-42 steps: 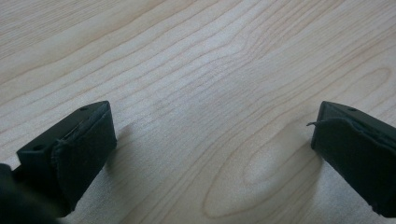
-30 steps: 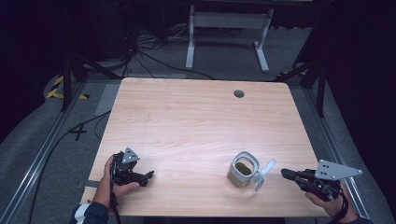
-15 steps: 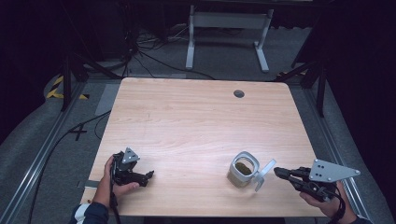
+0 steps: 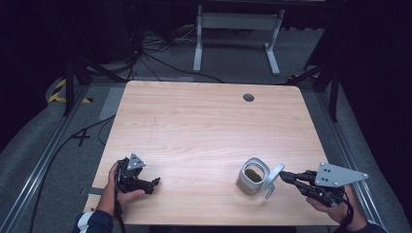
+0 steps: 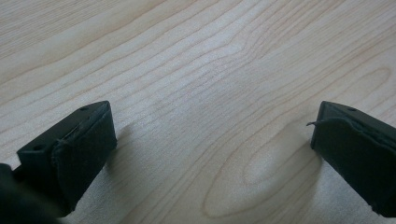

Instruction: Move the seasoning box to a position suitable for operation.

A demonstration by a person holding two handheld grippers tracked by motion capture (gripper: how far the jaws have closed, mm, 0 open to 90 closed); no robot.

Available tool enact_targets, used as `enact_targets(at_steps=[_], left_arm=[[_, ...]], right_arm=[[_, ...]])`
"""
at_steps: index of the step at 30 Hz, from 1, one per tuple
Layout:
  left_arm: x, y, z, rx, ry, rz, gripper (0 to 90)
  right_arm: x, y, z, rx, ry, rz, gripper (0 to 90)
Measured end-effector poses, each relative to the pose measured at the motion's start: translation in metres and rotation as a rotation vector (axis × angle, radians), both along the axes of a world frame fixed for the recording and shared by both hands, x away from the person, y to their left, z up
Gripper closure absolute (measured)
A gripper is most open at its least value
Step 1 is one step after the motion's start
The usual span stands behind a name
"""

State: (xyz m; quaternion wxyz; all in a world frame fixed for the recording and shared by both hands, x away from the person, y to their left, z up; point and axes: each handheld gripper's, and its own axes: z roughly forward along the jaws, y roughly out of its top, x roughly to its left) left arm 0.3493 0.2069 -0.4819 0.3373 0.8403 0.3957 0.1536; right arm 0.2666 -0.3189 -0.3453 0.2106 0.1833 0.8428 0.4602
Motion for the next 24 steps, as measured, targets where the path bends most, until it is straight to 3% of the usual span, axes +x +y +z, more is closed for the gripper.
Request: enact_targets(at_steps=[24], left_arm=[[0.000, 0.000, 0.000, -0.006, 0.003, 0.006, 0.4]], right_arm=[[0.016, 0.018, -0.020, -0.065, 0.053, 0.010, 89.7]])
